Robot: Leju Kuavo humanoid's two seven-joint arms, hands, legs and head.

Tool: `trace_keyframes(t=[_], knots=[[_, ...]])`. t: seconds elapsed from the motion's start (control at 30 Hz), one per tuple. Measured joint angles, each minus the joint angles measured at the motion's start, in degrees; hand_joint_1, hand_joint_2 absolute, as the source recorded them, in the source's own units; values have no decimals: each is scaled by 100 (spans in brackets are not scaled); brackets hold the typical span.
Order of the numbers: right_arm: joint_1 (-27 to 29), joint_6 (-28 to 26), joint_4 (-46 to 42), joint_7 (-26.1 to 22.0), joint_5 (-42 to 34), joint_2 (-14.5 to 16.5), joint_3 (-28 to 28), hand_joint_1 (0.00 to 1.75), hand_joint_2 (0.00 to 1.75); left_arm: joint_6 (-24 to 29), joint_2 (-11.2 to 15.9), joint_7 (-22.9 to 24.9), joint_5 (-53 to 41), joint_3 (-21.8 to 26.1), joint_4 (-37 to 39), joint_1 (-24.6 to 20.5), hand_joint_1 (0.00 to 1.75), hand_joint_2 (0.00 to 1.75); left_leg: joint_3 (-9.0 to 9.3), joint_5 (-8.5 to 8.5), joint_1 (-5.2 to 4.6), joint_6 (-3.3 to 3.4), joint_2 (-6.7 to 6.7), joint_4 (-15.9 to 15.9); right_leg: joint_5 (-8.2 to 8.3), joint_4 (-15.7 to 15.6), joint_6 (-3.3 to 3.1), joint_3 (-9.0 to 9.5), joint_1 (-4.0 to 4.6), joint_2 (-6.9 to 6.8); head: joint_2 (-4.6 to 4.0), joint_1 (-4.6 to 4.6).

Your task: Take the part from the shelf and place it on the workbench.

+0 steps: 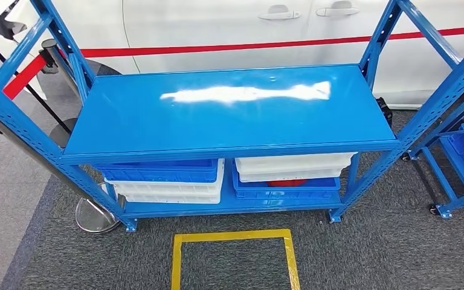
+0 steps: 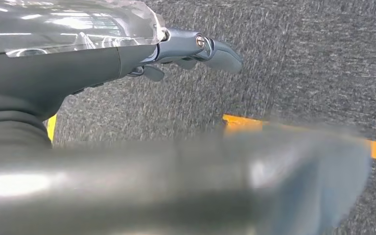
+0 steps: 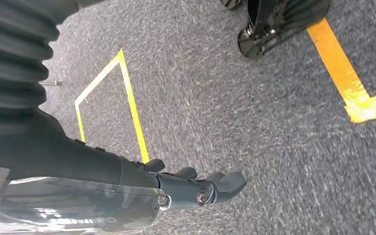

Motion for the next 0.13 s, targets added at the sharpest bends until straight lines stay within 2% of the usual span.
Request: trace_keyframes(t=[0.07, 0.13], knots=[[0, 26, 0, 20, 0, 0, 0, 0, 175, -10, 4, 0, -1, 0, 0, -1, 0, 175, 3, 10, -7, 106, 0, -20, -12, 5, 1, 8, 14, 5, 0, -20], [-1, 26, 0, 24, -10, 0, 0, 0, 175, -19, 6, 1, 0, 0, 0, -2, 0, 175, 7, 15, -5, 136, -1, -27, -17, 7, -8, 9, 26, 5, 0, -22]])
